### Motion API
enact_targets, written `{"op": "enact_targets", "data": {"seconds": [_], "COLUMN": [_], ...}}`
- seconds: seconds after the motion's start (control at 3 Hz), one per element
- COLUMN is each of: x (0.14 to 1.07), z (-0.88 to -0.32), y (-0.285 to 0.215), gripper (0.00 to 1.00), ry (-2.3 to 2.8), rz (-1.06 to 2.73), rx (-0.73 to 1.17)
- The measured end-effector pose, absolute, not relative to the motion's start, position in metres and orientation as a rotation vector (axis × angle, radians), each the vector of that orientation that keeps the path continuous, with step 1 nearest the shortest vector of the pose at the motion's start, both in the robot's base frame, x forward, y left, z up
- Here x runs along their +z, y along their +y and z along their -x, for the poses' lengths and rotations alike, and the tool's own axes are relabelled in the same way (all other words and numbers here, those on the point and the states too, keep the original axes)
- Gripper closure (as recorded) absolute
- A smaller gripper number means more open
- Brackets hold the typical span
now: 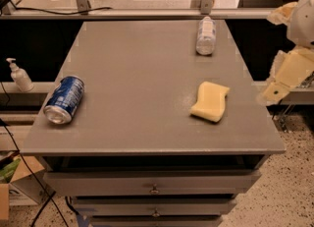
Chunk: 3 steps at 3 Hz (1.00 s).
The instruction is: Move blue plastic bottle near pepsi can
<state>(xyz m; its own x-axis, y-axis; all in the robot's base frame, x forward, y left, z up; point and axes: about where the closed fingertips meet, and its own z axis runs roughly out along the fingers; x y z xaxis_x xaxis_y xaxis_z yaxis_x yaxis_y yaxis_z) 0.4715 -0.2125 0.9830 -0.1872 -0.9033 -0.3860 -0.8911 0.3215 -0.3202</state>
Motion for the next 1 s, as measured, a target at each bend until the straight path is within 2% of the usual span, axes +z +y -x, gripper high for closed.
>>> {"op": "enact_targets", "data": {"seconds": [0.33, 1.0], "x": [0.9887, 0.9883], "z": [-0.5100, -0.5130], "y": [-0.2005, -0.1979], "gripper": [0.00, 0.00], "ry": [1.982, 1.975], "rz": [1.491, 1.486], "rx": [0.037, 0.045]}}
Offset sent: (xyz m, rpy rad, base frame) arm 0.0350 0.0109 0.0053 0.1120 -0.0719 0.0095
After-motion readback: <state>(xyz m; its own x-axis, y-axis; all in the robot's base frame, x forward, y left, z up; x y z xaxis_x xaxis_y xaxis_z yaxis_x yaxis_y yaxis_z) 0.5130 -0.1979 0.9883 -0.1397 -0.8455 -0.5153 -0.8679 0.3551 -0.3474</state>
